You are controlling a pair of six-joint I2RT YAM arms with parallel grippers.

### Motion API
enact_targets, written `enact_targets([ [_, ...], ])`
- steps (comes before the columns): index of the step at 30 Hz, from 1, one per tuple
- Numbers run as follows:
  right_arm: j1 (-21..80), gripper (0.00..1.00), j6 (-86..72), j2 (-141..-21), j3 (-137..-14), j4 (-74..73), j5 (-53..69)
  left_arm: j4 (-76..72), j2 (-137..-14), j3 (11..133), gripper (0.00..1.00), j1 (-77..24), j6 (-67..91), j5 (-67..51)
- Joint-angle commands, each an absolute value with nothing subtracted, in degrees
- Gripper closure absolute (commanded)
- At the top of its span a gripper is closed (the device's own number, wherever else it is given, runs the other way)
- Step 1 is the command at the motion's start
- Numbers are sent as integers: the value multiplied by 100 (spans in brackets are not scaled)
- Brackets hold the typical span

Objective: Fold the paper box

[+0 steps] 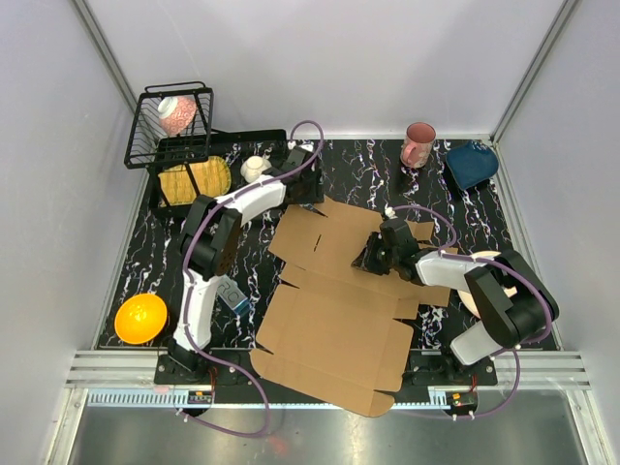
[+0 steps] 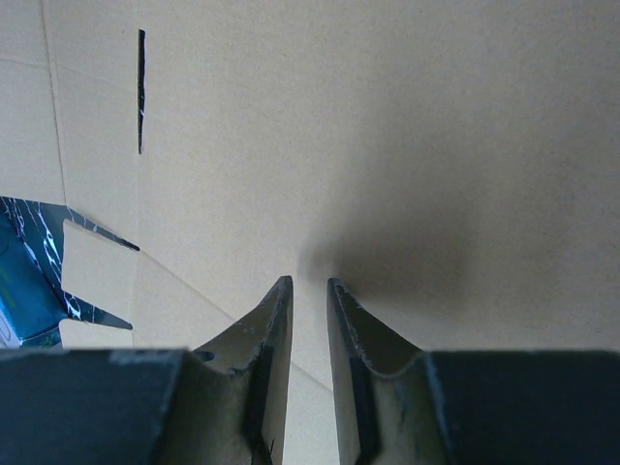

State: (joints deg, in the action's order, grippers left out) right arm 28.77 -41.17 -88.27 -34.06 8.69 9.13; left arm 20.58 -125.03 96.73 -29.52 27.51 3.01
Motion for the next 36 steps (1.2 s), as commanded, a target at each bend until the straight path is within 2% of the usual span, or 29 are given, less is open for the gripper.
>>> enact_targets([
  [1,2918,73,-3999,-9070,-3375,519,835,1907,-12436,9756,44,-3041,2374,360],
  [6,2909,76,-3964,-8948,-3322,519,835,1443,-12262,9598,65,-3208,2022,264],
  [11,2918,77,-3920,-8886,-3357,440,800,1502,-12322,9729,74,-3463,1740,307],
  [14,2918,77,-3929,-8851,-3340,439,817,1380,-12296,9546,82,-3542,1688,316],
  [18,2918,78,-3920,-8842,-3314,431,809,1038,-12068,9273,85,-3604,1696,448],
  [22,2909,81,-3902,-8947,-3305,431,756,914,-11962,9184,100,-3822,1399,694],
  [25,2918,85,-3902,-9061,-3340,431,765,905,-12014,9202,100,-4112,1082,1071],
  [36,2918,86,-3779,-8737,-3585,-184,536,1072,-12612,9501,100,-4702,580,2812],
])
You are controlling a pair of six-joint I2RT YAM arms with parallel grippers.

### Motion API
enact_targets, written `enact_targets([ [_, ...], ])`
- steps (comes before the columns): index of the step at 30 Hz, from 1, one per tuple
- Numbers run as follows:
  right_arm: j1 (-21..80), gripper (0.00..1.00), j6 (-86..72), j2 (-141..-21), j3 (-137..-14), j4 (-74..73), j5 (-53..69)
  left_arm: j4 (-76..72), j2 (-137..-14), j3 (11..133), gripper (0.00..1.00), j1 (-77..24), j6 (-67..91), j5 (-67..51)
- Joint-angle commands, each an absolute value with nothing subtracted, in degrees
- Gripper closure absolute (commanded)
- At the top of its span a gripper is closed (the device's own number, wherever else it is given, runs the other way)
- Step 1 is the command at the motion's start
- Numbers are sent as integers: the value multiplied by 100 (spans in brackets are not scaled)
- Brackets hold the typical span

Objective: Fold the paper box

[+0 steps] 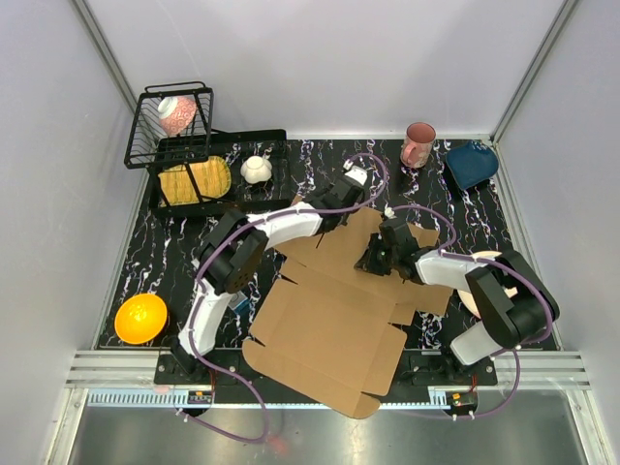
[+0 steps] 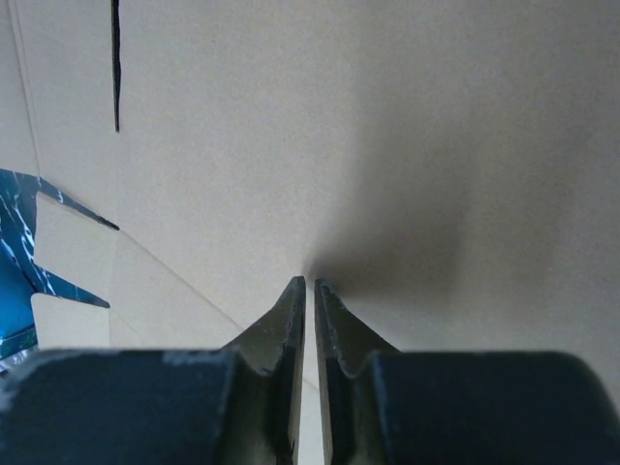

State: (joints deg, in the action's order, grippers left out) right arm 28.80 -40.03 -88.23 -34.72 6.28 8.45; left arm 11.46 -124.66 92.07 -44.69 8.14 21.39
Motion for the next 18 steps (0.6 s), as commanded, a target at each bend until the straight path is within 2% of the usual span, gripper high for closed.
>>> enact_targets([
  [1,2918,86,-3762,-8658,-3621,-254,519,1064,-12612,9449,100,-4693,658,2865],
  [4,2909,84,-3639,-8255,-3831,-684,335,775,-12367,8977,100,-4632,860,2892],
  [7,2918,73,-3542,-7527,-4104,-1203,-104,169,-11858,8230,100,-4518,1098,2787],
  [8,2918,66,-3507,-7323,-4183,-1430,-323,-181,-11587,8035,100,-4483,1160,2717],
  [13,2918,50,-3252,-6365,-4815,-1872,-861,-1500,-10838,6649,100,-4368,1336,2488],
  [18,2918,41,-2690,-6582,-5316,-1899,-985,-3487,-10205,5442,100,-4368,1528,2215],
])
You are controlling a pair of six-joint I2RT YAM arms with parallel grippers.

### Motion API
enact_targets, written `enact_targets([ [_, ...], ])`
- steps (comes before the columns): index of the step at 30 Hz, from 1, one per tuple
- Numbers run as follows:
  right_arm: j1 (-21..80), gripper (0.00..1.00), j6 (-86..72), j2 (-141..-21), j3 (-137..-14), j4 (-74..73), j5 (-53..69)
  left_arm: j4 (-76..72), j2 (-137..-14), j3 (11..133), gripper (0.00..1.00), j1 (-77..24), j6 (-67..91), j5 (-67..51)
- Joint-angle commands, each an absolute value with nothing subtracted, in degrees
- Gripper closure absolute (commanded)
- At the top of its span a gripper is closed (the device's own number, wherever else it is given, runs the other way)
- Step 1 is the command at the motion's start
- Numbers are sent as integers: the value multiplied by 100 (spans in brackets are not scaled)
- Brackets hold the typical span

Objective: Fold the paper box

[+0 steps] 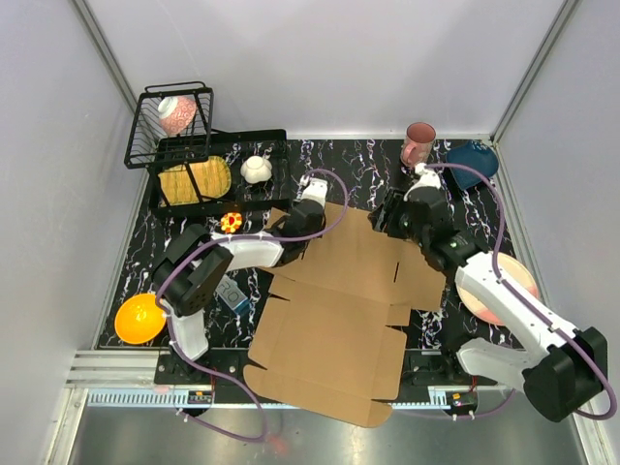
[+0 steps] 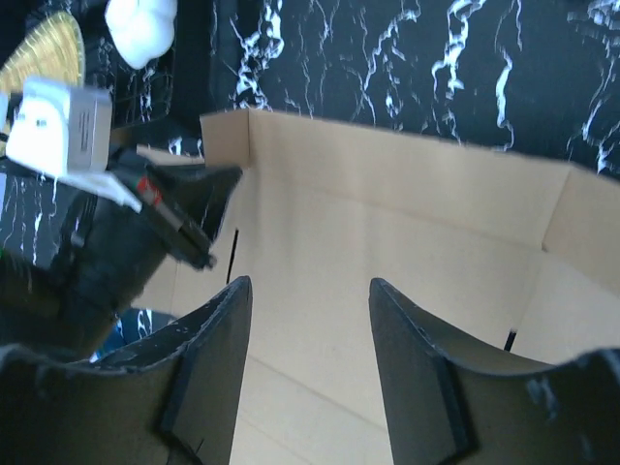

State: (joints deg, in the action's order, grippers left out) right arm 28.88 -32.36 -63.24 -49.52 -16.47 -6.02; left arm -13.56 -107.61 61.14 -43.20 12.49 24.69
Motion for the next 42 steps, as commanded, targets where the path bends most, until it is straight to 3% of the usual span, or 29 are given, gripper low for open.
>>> enact_targets([
  [1,2918,41,-2559,-6653,-5326,-1838,-915,-3785,-10152,5058,100,-4368,1555,2180],
  [8,2918,44,-1541,-7040,-5317,-993,-37,-8403,-10203,3139,98,-4526,1135,1960],
  [10,2918,44,-1259,-7171,-5414,-862,252,-8892,-10318,2918,97,-4561,993,2012],
  [16,2918,39,-599,-7610,-5396,-80,1317,-9376,-10476,2716,97,-4658,976,2065],
  [23,2918,38,570,-8691,-6098,-175,2451,-9545,-10424,2523,97,-4790,625,2013],
  [42,2909,39,1731,-9958,-6539,-325,2513,-9545,-10195,2391,99,-5001,35,1969],
])
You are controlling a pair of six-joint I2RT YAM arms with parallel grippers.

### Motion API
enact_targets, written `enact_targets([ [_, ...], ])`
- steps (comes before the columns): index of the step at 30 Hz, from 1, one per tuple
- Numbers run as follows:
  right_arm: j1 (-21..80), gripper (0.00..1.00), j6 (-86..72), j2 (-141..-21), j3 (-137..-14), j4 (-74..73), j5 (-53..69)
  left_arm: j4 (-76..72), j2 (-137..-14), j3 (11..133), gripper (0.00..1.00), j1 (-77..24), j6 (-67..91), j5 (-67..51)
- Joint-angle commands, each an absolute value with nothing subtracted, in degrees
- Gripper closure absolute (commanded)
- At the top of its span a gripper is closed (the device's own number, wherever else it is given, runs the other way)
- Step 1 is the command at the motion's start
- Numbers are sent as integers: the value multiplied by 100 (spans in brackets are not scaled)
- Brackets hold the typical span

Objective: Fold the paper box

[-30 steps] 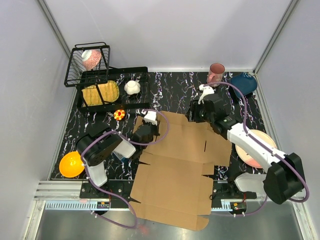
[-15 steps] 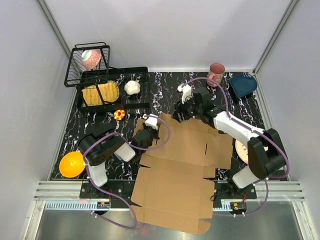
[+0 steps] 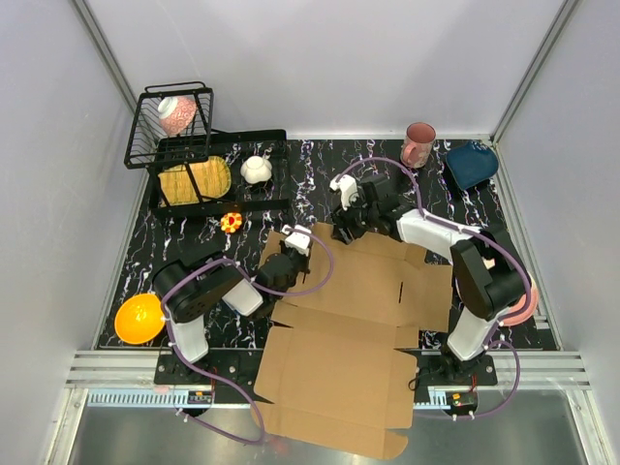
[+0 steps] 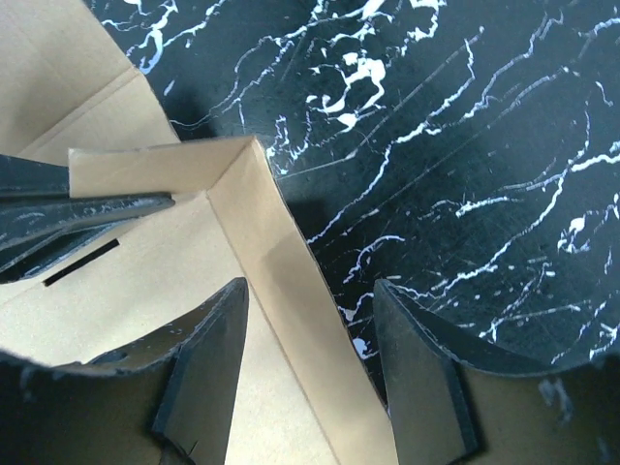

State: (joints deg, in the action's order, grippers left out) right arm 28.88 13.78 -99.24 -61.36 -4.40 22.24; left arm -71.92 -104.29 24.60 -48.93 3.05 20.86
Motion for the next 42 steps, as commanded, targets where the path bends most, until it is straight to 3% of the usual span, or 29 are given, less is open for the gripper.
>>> enact_targets([
  [1,2883,39,1784,-9984,-6548,-325,2705,-9545,-10204,2382,100,-5010,35,1969],
  [5,2892,39,2047,-10151,-6723,-544,2909,-9545,-10230,2373,100,-5071,44,2074],
  [19,2874,59,1846,-10424,-6407,-633,2918,-9545,-10081,2461,100,-5071,-167,2285],
  [25,2892,83,1732,-10380,-6451,-738,2883,-9545,-10107,2452,99,-5080,-149,2390],
  [28,2892,95,1653,-10301,-6512,-878,2681,-9545,-10108,2470,90,-5080,-123,2645],
  [29,2900,97,1635,-10205,-6521,-905,2568,-9536,-10090,2478,74,-5080,-132,2715],
  [32,2944,100,1617,-9802,-6425,-932,2040,-9484,-9854,2452,40,-5089,-158,2917],
  [36,3085,100,1959,-9142,-6311,-1054,1163,-8881,-9160,2399,24,-5089,-184,3129],
  [42,3646,100,2697,-8324,-6100,-1284,117,-5985,-7359,2671,17,-5133,420,3400],
])
